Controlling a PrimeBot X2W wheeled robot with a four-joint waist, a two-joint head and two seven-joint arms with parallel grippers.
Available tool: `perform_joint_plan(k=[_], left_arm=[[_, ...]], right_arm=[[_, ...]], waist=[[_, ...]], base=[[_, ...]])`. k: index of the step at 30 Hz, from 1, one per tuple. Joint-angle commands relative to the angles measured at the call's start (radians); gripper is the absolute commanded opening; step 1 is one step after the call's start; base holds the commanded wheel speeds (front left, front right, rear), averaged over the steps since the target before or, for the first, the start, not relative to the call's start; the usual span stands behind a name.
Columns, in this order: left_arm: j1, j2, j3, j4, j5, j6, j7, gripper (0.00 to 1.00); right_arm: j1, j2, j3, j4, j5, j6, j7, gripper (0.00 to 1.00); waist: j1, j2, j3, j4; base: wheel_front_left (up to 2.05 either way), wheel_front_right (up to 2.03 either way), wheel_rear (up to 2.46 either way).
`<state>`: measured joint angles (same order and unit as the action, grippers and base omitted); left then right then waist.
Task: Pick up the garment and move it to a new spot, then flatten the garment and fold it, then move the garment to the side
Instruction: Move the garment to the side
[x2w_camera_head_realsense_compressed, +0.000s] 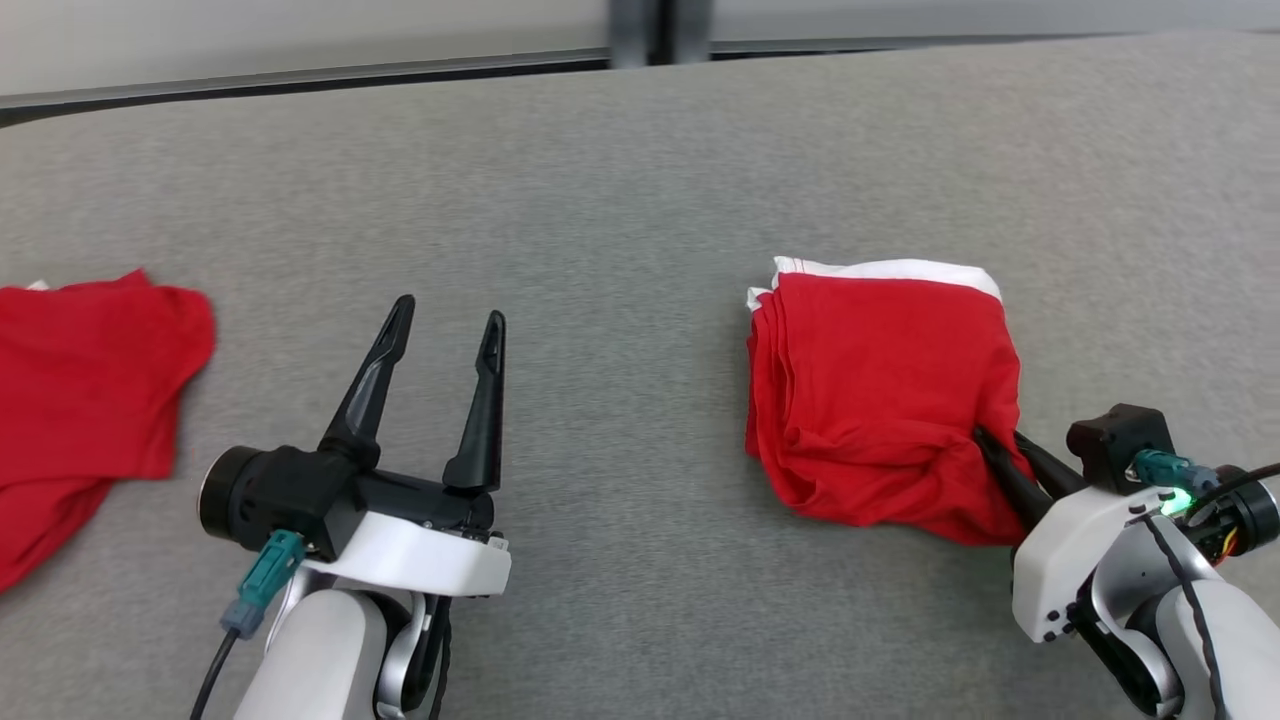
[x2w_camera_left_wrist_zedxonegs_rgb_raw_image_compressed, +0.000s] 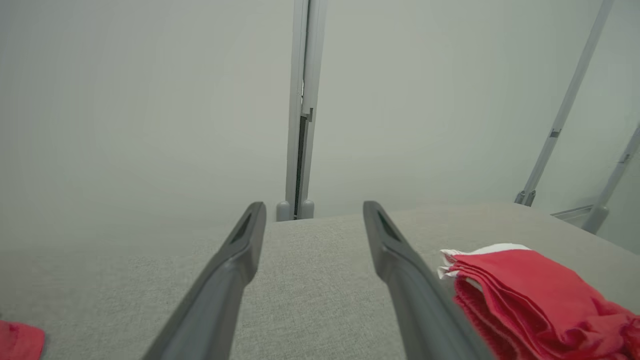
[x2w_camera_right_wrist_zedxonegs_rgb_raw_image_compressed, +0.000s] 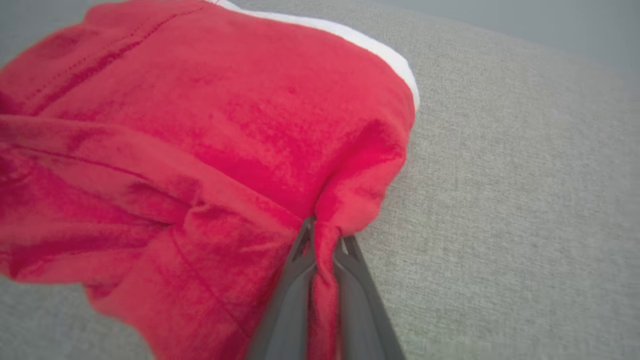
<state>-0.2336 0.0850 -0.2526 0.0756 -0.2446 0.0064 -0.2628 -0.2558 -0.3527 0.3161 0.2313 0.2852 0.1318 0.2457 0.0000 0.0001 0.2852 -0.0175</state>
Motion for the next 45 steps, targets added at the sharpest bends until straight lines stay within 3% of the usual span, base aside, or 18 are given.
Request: perform_joint_plan(k=[1, 5, 10, 20, 24, 25, 26, 27, 28, 37, 44, 45], left_arm=[[-0.016, 0.006, -0.003, -0.001, 0.007, -0.003, 0.004, 1.0], [-0.042, 0.012, -0.015, -0.016, 0.013, -0.008, 0.012, 1.0], [-0.082, 0.027, -0.025, -0.054, 0.026, -0.015, 0.029, 1.0], [-0.167, 0.041, -0.073, -0.145, 0.06, -0.04, 0.06, 1.0], [-0.193, 0.044, -0.09, -0.168, 0.067, -0.05, 0.066, 1.0], [-0.197, 0.045, -0.093, -0.172, 0.068, -0.051, 0.067, 1.0], [-0.201, 0.046, -0.096, -0.173, 0.068, -0.053, 0.067, 1.0], [-0.205, 0.045, -0.098, -0.173, 0.069, -0.054, 0.067, 1.0], [-0.207, 0.046, -0.099, -0.172, 0.068, -0.054, 0.068, 1.0], [-0.175, 0.049, -0.092, -0.138, 0.045, -0.041, 0.055, 1.0], [-0.098, 0.062, -0.053, -0.113, 0.014, -0.009, 0.046, 1.0], [-0.098, 0.062, -0.053, -0.113, 0.014, -0.009, 0.046, 1.0]], right_arm=[[-0.008, -0.008, 0.001, -0.003, 0.004, -0.002, -0.004, 0.0], [-0.057, -0.034, 0.026, 0.015, 0.029, -0.002, -0.009, 0.0], [-0.17, -0.13, 0.051, 0.071, 0.04, -0.002, -0.043, 0.0], [-0.343, -0.352, -0.104, 0.289, 0.064, -0.002, -0.135, 0.0], [-0.377, -0.391, -0.153, 0.362, 0.061, -0.002, -0.171, 0.0], [-0.382, -0.393, -0.157, 0.378, 0.057, -0.002, -0.18, 0.05], [-0.398, -0.389, -0.164, 0.387, 0.054, -0.002, -0.202, 0.39], [-0.411, -0.384, -0.171, 0.4, 0.05, -0.002, -0.217, 0.95], [-0.42, -0.377, -0.182, 0.421, 0.04, -0.002, -0.232, 1.0], [-0.429, -0.227, -0.384, 0.568, -0.029, -0.002, -0.402, 1.0], [-0.313, -0.063, -0.445, 0.47, -0.013, -0.002, -0.494, 1.0], [-0.313, -0.063, -0.445, 0.47, -0.013, -0.002, -0.494, 1.0]], waist=[[0.0, -0.0001, 0.028, -0.058], [0.0, -0.0001, 0.071, -0.102], [0.0, -0.0001, 0.144, -0.136], [0.0, -0.0001, 0.291, -0.118], [0.0, -0.0001, 0.331, -0.107], [0.0, -0.0001, 0.338, -0.106], [0.0, -0.0001, 0.343, -0.106], [0.0, -0.0001, 0.346, -0.106], [0.0, -0.0001, 0.348, -0.107], [0.0, -0.0001, 0.289, -0.123], [0.0, -0.0001, 0.181, -0.153], [0.0, -0.0001, 0.181, -0.153]], base=[[0.0, 0.0, 0.0], [0.0, 0.0, 0.0], [0.0, 0.0, 0.0], [0.0, 0.0, 0.0], [0.0, 0.0, 0.0], [0.0, 0.0, 0.0], [0.0, 0.0, 0.0], [0.0, 0.0, 0.0], [0.0, 0.0, 0.0], [0.0, 0.0, 0.0], [0.0, 0.0, 0.0], [0.0, 0.0, 0.0]])
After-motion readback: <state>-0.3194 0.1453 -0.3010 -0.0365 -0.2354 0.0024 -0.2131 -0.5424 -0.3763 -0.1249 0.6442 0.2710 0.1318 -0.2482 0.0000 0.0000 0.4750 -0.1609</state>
